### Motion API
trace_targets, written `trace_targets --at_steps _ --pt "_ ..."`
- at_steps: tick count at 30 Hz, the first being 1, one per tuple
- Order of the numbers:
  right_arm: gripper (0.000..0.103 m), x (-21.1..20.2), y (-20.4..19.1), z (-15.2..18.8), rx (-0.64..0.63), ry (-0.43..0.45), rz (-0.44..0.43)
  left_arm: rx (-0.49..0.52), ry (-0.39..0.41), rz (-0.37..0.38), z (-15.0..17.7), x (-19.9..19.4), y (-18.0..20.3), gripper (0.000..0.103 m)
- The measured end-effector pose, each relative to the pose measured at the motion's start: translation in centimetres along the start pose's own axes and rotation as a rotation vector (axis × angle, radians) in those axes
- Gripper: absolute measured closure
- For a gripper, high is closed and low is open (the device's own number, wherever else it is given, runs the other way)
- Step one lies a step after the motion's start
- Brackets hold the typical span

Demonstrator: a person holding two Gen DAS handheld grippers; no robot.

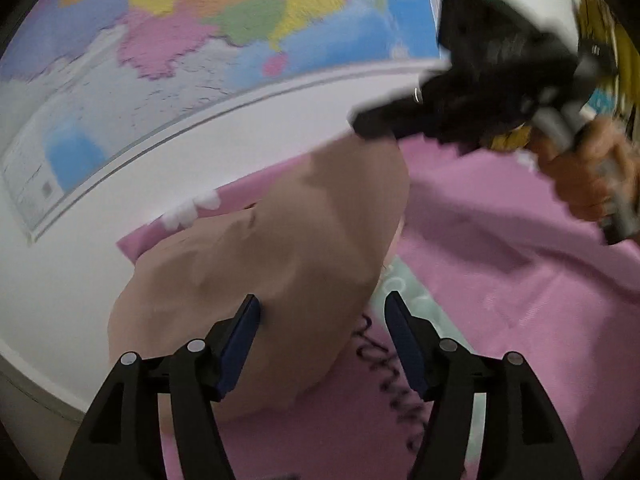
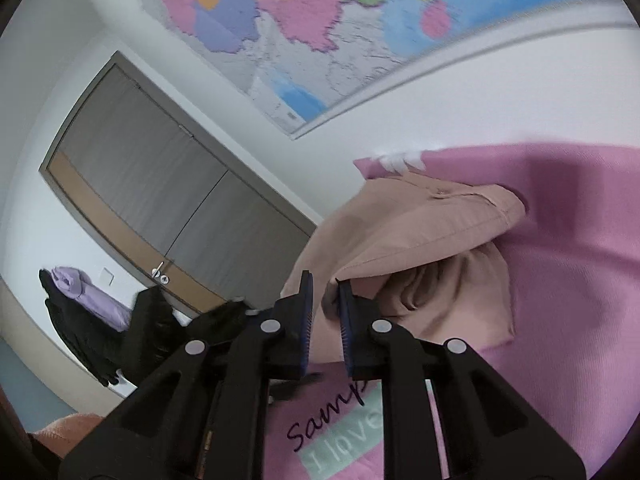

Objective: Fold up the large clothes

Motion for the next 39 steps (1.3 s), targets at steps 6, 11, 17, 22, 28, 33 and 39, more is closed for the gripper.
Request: trace_targets --at_steps 6,11,17,22,28,33,39 --pt "0.054 -0.5 0.5 2.2 -0.083 -0.007 0.09 -0.231 -0.005 0.235 -2.0 1.4 -5.0 0.082" --pt "0.032 1.4 -0.2 3.7 -0.267 -0.066 0.334 -0.331 -0.007 0.389 -2.5 1.8 -7.4 0.083" --pt "0.033 5.8 -2.5 3.2 -0.53 -0.111 0.549 -0.339 -0.02 0.416 -2.9 2.0 -7.5 0.082" --pt "0.074 8.7 -2.5 2.4 -0.652 -0.168 0.608 -0.339 -0.032 0.411 -2.9 1.7 -7.3 0.081" --pt "0.094 3.8 -2.8 5.7 -0.639 -0.201 0.471 -0.308 0.027 0.435 -2.3 -0.2 -6.9 0.047" --pt "0.097 3.6 -1.2 11.1 -0.599 -0.376 0.488 -0.284 0.056 0.43 -1.1 -1.3 -6.4 0.041" --pt "0.046 -0.2 1.7 10.0 -0.344 -0.344 0.345 -0.22 -0.131 0.3 0.2 3.4 -3.2 0.043"
Point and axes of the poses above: each gripper's, at about its wrist camera, not at the fingertips, and x roughly the way its jaws point, y to its right, z to its underside, the point moved 3 cm from there along x, roughly the way its jaws point, and after that the axes turned 14 degrees about -y, right-handed, at the moved point
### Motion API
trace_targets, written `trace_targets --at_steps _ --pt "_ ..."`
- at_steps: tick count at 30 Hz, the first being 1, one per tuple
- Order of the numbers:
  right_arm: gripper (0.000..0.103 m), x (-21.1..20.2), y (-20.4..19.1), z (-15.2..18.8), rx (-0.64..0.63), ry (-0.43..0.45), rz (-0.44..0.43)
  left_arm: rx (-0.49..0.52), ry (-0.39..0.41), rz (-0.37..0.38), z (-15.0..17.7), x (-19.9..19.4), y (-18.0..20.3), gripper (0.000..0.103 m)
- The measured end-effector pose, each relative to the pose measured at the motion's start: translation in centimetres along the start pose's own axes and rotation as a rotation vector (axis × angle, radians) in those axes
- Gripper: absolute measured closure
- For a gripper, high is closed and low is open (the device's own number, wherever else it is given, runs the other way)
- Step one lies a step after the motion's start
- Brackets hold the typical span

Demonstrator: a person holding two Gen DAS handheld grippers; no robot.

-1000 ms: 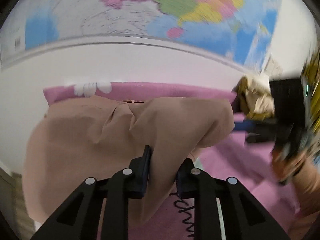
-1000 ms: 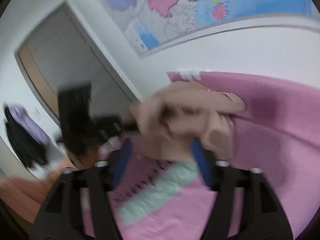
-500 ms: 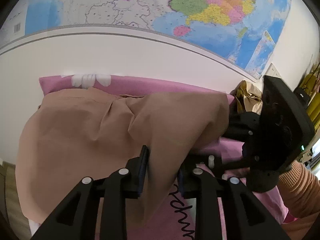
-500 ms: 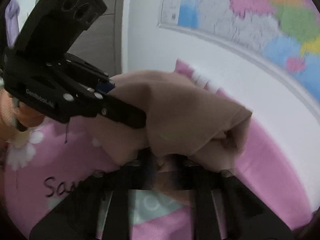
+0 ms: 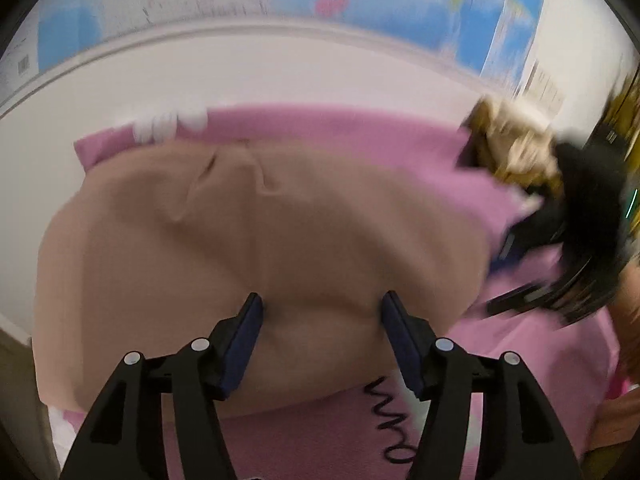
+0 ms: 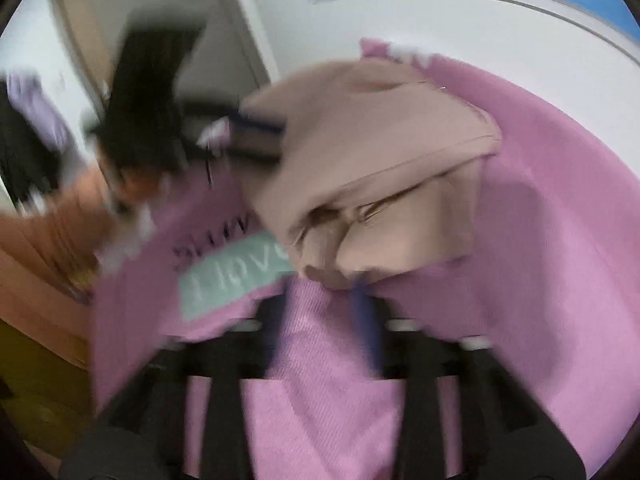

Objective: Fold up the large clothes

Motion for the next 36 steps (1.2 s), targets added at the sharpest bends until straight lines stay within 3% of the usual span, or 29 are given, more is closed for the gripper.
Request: trace_targets --at_steps 2,3,5,8,12,13,16,17,18,21,26,27,29,31,33,35,36 --pt "0.036 -2.7 2.3 -0.4 0.125 0.127 -0.09 0.004 0.01 -0.024 0.3 0.5 0.4 0.042" --pt "0.023 -3.2 3.4 -0.9 0.186 0.157 -0.132 0.004 0.011 -0.028 0.4 0.5 0.4 0.042" --pt "0.014 -3.3 6.2 -1.9 0.336 0.187 -0.176 -0.006 0.013 -0.028 0.3 0.5 0.4 0.042" --pt "0.014 -1.1 9.4 -4.3 0.476 0.16 -0.148 -0.019 0.015 -0.035 0.2 0.3 0.6 0.041" --pt "0.02 3.0 11.1 -7.4 0.556 0.109 -0.303 -0.032 0.021 -0.051 0.0 0.1 0.9 0.04" --pt "0.021 3.5 11.0 -8.1 0.547 0.117 -0.294 -0.035 0.023 -0.051 0.0 0.0 1.0 0.04" --pt "0.046 5.1 10.4 -10.0 0.523 0.1 -0.309 -0.043 0.033 -0.051 -0.2 0.1 1.2 0.038" --pt "0.078 5.4 10.5 -10.3 0.524 0.087 -0.306 -0.045 0.035 -0.056 -0.2 0.2 1.2 0.038" --pt "0.089 5.7 10.5 -10.7 0.515 0.091 -0.339 -0.046 0.037 -0.067 -0.3 0.3 1.4 0.038" --pt "0.091 3.5 9.9 -12.9 0.434 0.125 -0.21 -0.048 0.039 -0.102 -1.0 0.7 1.7 0.04" --pt "0.092 -2.2 8.4 -15.6 0.292 0.236 -0.052 -0.083 0.068 -0.096 -4.3 0.7 2.0 0.042" --pt "0.091 -2.5 8.2 -15.6 0.276 0.25 -0.045 -0.084 0.064 -0.091 -4.6 0.9 2.1 0.041" --pt "0.09 -0.5 9.3 -14.8 0.323 0.184 -0.043 -0.089 0.037 -0.06 -4.8 1.9 2.3 0.041" --pt "0.077 1.9 10.8 -13.5 0.401 0.116 -0.027 -0.082 0.013 -0.046 -4.1 2.7 2.3 0.041" --pt "0.055 3.0 12.3 -11.9 0.476 0.086 -0.044 -0.054 0.009 -0.039 -3.6 2.3 2.6 0.04" --pt "0.043 3.2 13.0 -10.7 0.524 0.095 -0.065 -0.057 0.011 0.002 -3.2 1.5 2.6 0.04" --pt "0.042 3.0 13.0 -10.4 0.526 0.103 -0.078 -0.061 0.014 0.02 -3.0 1.1 2.5 0.04"
Point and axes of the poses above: each gripper's, at about its wrist camera, not at the fingertips, and x roughly the way its jaws point, y to its right, z to its underside, the point moved 3 cm from there along x, roughly the way its jaws point, and after that the axes turned 14 degrees about -y, right-handed, at the moved point
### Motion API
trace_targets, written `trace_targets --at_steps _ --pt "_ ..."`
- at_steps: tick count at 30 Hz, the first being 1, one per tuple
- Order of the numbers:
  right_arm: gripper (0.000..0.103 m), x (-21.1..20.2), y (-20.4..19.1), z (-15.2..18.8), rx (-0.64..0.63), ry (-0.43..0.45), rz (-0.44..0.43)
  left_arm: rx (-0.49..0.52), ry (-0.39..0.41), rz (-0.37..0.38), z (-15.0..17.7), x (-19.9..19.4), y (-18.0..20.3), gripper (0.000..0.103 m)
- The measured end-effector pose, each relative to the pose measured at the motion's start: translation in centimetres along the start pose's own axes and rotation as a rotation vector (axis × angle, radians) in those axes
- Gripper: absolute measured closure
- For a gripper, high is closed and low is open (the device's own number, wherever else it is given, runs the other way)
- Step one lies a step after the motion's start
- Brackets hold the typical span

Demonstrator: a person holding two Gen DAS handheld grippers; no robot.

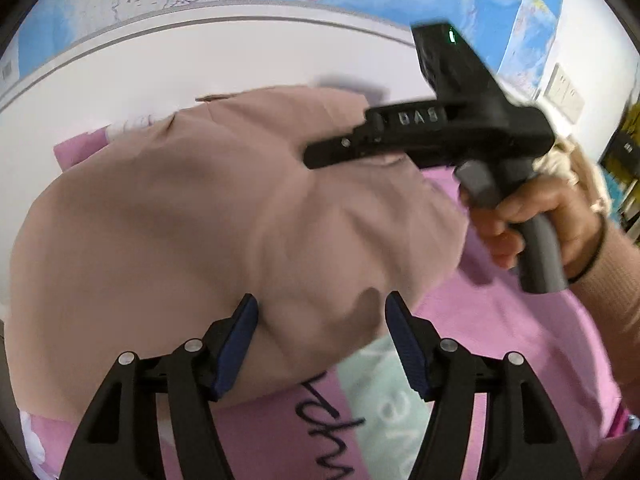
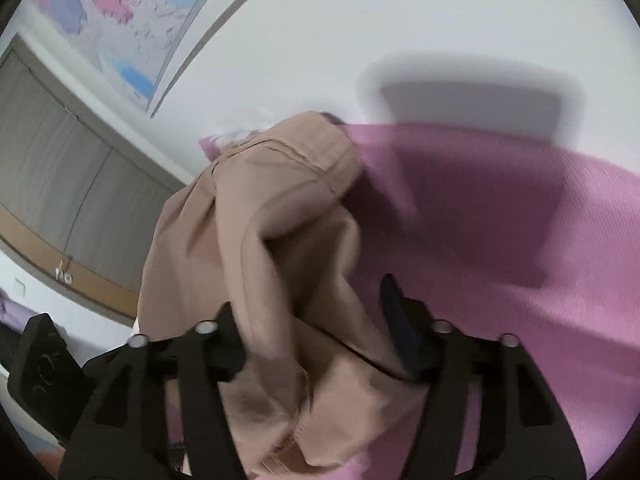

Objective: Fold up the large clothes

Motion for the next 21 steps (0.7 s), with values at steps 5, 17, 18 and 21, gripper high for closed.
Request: trace_targets --at_steps 5,17,18,21 --pt "0.026 -1.6 0.5 2.0 -0.011 0.013 -0.127 -0.003 0.011 0.023 1.2 -1.4 -0.7 0.04" --pt "0.096 -0.9 0.2 3.7 0.053 -0.049 -0.355 -0.014 0.029 0.052 1.5 -3.3 -2.4 0.04" --pt "0.097 -1.9 -0.5 3.8 0.047 -0.039 -0.384 -0.014 0.034 0.057 1.4 -3.8 -3.0 0.04" --pt "0.097 -3.4 -1.7 4.4 0.016 -0.022 -0.35 -0.01 0.07 0.073 1.7 -5.4 -3.8 0.035"
Point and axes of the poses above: each gripper's, at about its wrist camera, not at the fingertips, and x roughly the way its jaws point, y to its right, z to its underside, the point moved 3 cm from there along x, roughly the way its jaws point, and after that the axes turned 14 degrees about -y, right-handed, at the moved point
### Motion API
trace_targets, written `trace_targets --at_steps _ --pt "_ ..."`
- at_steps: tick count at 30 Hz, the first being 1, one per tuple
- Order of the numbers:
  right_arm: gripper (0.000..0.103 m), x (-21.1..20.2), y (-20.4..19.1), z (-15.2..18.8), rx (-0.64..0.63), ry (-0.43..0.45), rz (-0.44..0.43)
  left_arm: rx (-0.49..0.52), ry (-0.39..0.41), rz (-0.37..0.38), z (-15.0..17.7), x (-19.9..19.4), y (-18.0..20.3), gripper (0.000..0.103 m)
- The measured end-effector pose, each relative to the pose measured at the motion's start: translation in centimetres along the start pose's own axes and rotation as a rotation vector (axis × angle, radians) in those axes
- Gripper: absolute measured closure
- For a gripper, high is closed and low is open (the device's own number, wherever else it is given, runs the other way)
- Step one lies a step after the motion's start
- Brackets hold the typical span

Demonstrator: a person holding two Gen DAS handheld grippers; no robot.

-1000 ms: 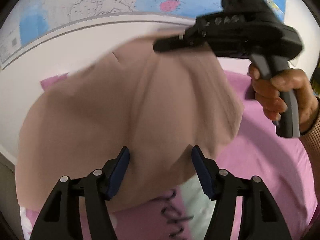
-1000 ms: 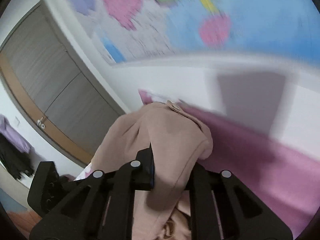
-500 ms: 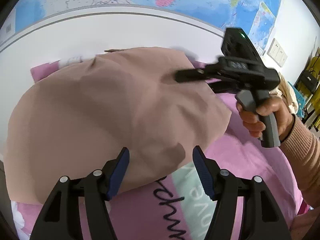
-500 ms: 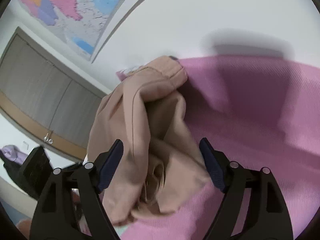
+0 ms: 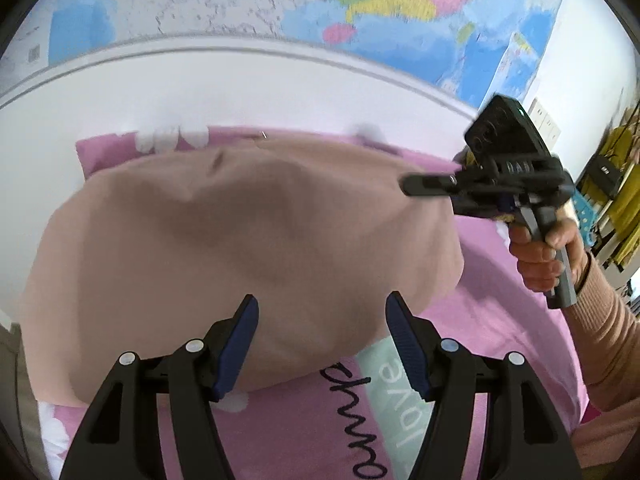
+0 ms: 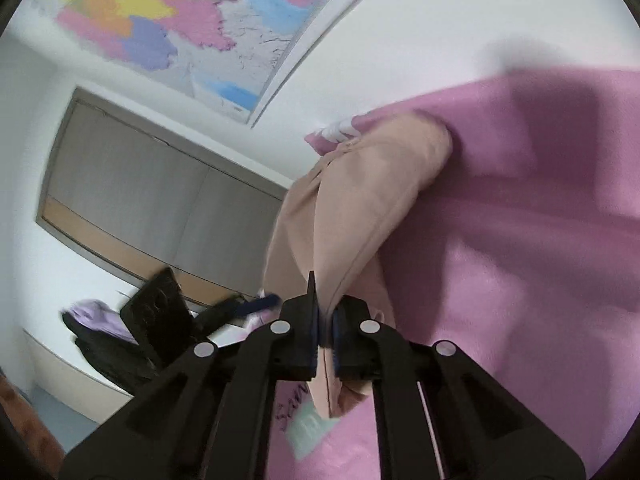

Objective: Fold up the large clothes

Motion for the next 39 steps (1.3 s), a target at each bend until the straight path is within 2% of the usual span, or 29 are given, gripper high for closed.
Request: trace_targets --at_steps 1,2,3,4,5,6,8,11,14,16,20,21,23,26,29,32,35,39 --pt "0.094 0.3 0.6 -0.2 0.029 -0.019 0.047 0.002 0.004 -0.017 0.0 -0.2 -0.3 0.034" --pt "0.087 0.7 1.4 -0.1 0.056 -0.047 0.099 0.003 0.002 -0.034 -0.5 0.1 -0.2 0.034" --pt "0.074 1.0 2.2 0.1 0.066 -0.067 0.169 -0.002 -0.008 -0.062 -0.6 0.3 -0.4 0.034" --pt "0.061 0.8 2.4 0.2 0.074 -0.044 0.224 -0.013 -0.016 -0.078 -0.6 0.6 -0.7 0.034" --pt "0.044 0.4 2.0 0.4 0.063 -0.014 0.269 -0.023 -0.022 -0.083 -0.7 0.9 -0.9 0.034" --pt "0.042 -0.3 1.5 0.8 0.037 0.008 0.284 -0.038 -0.031 -0.085 -0.7 1.2 -1.2 0.034" --pt "0.042 -1.4 -0.4 0.9 -0.03 0.08 0.334 -0.051 -0.029 -0.118 -0.8 1.4 -1.5 0.034" --pt "0.042 -2.3 -4.2 1.0 -0.197 0.174 0.402 -0.064 -0.002 -0.175 -1.0 1.5 -1.7 0.031" --pt "0.043 0.2 -5.7 0.4 -0.307 0.129 0.427 -0.082 0.011 -0.178 -1.8 1.9 -1.5 0.028" --pt "0.049 2.0 -4.5 0.5 -0.311 0.073 0.462 -0.078 -0.017 -0.208 -2.0 2.9 -1.3 0.028" --pt "0.062 5.1 -0.3 1.0 -0.224 -0.021 0.536 -0.048 -0.069 -0.279 -1.4 4.4 -0.8 0.028" --pt "0.062 4.8 0.2 1.5 -0.213 0.009 0.507 -0.043 -0.065 -0.286 -1.2 4.3 -0.6 0.028" --pt "0.061 4.4 -0.1 2.1 -0.221 0.026 0.519 -0.064 -0.045 -0.292 -0.9 3.7 -0.7 0.027" --pt "0.052 3.2 -2.5 4.1 -0.291 0.066 0.513 -0.102 -0.002 -0.355 -0.1 2.5 -0.7 0.023" --pt "0.052 4.2 -5.1 5.3 -0.368 0.084 0.54 -0.12 0.02 -0.397 0.8 1.7 -0.2 0.023" --pt "0.052 4.8 -5.3 6.6 -0.388 0.054 0.558 -0.142 0.015 -0.392 1.3 1.6 -0.3 0.023" --pt "0.052 6.5 -3.5 7.0 -0.36 0.006 0.592 -0.153 0.007 -0.409 1.6 2.0 -0.5 0.023" --pt "0.052 6.6 -3.4 7.0 -0.346 0.02 0.604 -0.179 0.005 -0.415 1.9 2.0 -0.5 0.023"
Point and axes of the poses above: each gripper's, at about its wrist camera, not at the fingertips, and x roughly the way its jaws point, y to its right, z to its underside, the point moved 3 cm from there along x, roughly the way its jaws point, and after that the axes turned 14 degrees about -y, right-handed, at the moved point
